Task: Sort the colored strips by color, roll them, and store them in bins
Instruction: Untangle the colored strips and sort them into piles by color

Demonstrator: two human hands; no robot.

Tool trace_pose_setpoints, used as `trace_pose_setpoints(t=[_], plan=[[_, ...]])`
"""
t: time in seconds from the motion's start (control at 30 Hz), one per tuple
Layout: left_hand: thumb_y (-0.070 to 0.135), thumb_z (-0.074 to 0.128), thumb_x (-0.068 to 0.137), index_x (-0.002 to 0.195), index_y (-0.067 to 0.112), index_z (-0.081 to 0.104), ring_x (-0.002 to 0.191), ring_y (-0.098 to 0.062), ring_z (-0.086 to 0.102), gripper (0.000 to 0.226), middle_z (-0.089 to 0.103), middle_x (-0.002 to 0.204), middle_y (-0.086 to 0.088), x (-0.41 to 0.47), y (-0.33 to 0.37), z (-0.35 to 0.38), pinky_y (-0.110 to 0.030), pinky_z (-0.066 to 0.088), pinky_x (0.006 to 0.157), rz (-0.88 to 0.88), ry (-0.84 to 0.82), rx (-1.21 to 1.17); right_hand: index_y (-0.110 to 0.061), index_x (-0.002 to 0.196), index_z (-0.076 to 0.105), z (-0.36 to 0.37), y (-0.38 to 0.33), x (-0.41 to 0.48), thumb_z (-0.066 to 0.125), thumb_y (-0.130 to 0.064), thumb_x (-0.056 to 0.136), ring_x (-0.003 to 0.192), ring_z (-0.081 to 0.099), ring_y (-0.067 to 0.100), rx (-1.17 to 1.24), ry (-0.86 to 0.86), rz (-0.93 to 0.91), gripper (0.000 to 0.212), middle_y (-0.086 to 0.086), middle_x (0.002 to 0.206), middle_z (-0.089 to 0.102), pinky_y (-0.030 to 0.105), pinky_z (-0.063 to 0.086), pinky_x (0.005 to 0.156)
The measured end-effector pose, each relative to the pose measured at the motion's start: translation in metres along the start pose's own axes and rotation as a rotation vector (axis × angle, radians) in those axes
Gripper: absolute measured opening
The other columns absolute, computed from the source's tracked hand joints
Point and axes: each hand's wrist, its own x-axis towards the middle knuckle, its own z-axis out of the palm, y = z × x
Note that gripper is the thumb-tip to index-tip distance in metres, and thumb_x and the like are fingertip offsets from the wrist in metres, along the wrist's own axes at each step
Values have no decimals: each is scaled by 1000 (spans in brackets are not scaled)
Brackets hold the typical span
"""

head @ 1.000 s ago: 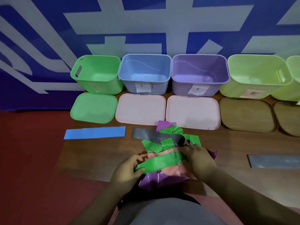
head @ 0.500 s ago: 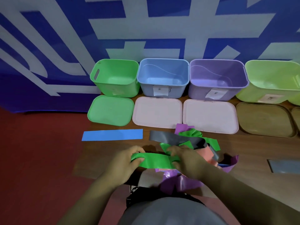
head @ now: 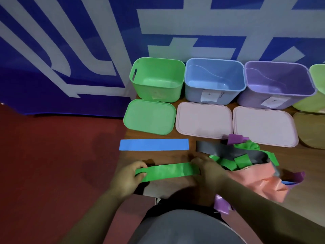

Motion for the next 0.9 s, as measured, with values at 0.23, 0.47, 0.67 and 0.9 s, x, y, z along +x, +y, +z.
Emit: trace_pose_setpoints(t=[0.23,0.47,0.67,0.9], plan=[[26,64,86,96,39,60,75,-6,65,17,69,81,13,10,-45,-6,-34,52,70,-37,-107,-21,-26,130,57,21,-34,31,57,-19,88,114,55,28,-64,36,250,43,3,134,48,32,43,97],[21,60,83,103,35,66,91,-18,64,25,69,100,9,26,-61,-10,-29,49,75,-81,-86,56,-21,124,60,34,-39,25,57,-9,81,108,63,27,62,-25,397,45,7,119,68,29,48,89],[16,58,84,111,37,67,111,-24,54,36,59,118,7,31,-62,-8,-33,46,91,-74,-37,225,-17,115,63,35,-38,17,58,-9,74,97,65,29,114,71,424,41,8,107,70,30,51,81],[34,61,84,127,38,59,121,-20,41,43,50,128,9,32,-33,3,-35,37,97,-17,-10,357,-19,105,69,7,-27,-5,57,-24,70,89,66,28,115,185,280,38,4,99,70,32,52,73]])
